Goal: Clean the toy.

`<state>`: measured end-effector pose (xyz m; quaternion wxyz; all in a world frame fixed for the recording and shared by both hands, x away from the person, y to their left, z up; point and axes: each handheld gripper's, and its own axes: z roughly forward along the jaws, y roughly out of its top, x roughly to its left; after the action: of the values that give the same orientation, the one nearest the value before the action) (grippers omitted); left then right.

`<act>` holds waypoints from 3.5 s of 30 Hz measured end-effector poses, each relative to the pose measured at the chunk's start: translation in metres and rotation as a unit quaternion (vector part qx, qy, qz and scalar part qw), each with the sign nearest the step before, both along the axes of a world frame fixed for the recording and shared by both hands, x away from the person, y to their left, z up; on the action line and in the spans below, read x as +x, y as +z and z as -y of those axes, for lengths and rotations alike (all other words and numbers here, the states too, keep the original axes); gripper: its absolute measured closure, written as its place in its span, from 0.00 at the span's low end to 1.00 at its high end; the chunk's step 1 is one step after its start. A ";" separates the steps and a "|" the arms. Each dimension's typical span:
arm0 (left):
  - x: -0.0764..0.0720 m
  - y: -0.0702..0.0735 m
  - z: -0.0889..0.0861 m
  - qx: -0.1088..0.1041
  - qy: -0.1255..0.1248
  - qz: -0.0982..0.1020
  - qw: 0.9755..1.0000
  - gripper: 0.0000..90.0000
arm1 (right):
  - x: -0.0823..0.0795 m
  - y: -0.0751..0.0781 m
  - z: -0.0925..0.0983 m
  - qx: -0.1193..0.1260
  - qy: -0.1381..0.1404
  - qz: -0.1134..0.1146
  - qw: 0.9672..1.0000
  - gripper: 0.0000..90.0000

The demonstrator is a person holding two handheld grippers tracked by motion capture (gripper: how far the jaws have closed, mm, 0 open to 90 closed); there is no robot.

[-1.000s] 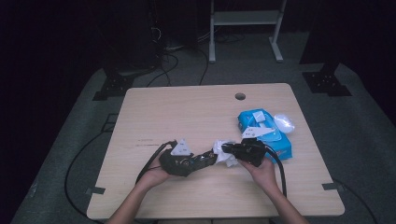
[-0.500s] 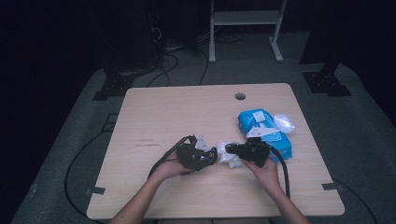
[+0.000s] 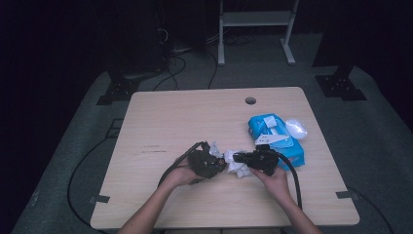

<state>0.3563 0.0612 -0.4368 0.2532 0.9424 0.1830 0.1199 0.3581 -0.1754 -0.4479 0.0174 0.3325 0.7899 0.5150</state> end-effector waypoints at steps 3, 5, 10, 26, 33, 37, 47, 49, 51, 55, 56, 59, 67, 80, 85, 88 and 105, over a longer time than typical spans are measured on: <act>-0.003 0.003 -0.007 -0.038 -0.002 0.003 0.999 0.63 | 0.000 0.004 0.000 0.017 0.000 0.000 1.000 0.94; -0.007 0.005 -0.010 -0.066 -0.006 0.010 0.998 0.63 | -0.002 0.009 0.000 0.031 0.002 0.005 1.000 0.94; -0.019 0.012 -0.012 -0.106 -0.016 0.039 0.994 0.63 | -0.012 0.027 -0.011 0.059 0.021 0.034 0.997 0.94; -0.034 0.010 -0.039 -0.174 -0.023 0.044 0.983 0.63 | -0.014 0.028 -0.015 0.079 0.036 0.031 0.996 0.94; -0.036 0.016 -0.044 -0.207 -0.022 0.049 0.977 0.63 | -0.021 0.039 -0.025 0.077 0.051 0.057 0.994 0.94; -0.035 0.018 -0.050 -0.227 -0.015 0.046 0.973 0.63 | -0.017 0.033 -0.018 0.077 0.039 0.049 0.995 0.94; -0.034 0.017 -0.051 -0.245 -0.019 0.043 0.968 0.63 | -0.014 0.033 -0.012 0.100 0.034 0.040 0.994 0.94; -0.034 0.019 -0.051 -0.251 -0.018 0.043 0.967 0.63 | -0.014 0.029 -0.013 0.096 0.034 0.035 0.994 0.94; -0.035 0.021 -0.053 -0.254 -0.017 0.047 0.966 0.63 | -0.012 0.022 -0.011 0.092 0.029 0.025 0.995 0.94; -0.035 0.021 -0.054 -0.249 -0.016 0.048 0.967 0.63 | -0.011 0.016 -0.010 0.084 0.024 0.016 0.996 0.94; -0.034 0.018 -0.052 -0.244 -0.016 0.047 0.968 0.63 | -0.012 0.018 -0.010 0.086 0.025 0.019 0.996 0.94; -0.033 0.016 -0.052 -0.245 -0.017 0.043 0.968 0.63 | -0.015 0.029 -0.012 0.103 0.031 0.034 0.994 0.94; -0.032 0.015 -0.053 -0.247 -0.011 0.043 0.968 0.63 | -0.013 0.020 -0.012 0.081 0.028 0.024 0.996 0.94; -0.027 0.010 -0.050 -0.237 -0.005 0.035 0.971 0.63 | -0.015 0.020 -0.014 0.065 0.032 0.031 0.997 0.94; -0.019 0.013 -0.040 -0.214 -0.010 0.017 0.977 0.63 | -0.010 0.013 -0.006 0.061 0.012 0.017 0.998 0.94; -0.009 0.015 -0.028 -0.175 -0.012 0.008 0.984 0.63 | -0.007 0.013 0.000 0.062 -0.003 0.017 0.998 0.94; 0.024 0.008 -0.002 -0.071 -0.024 -0.042 0.996 0.63 | -0.003 0.005 0.007 0.053 -0.019 0.007 0.998 0.94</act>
<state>0.3801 0.0635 -0.4287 0.3141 0.9303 0.1793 0.0608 0.3554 -0.1824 -0.4426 0.0153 0.3439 0.7550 0.5581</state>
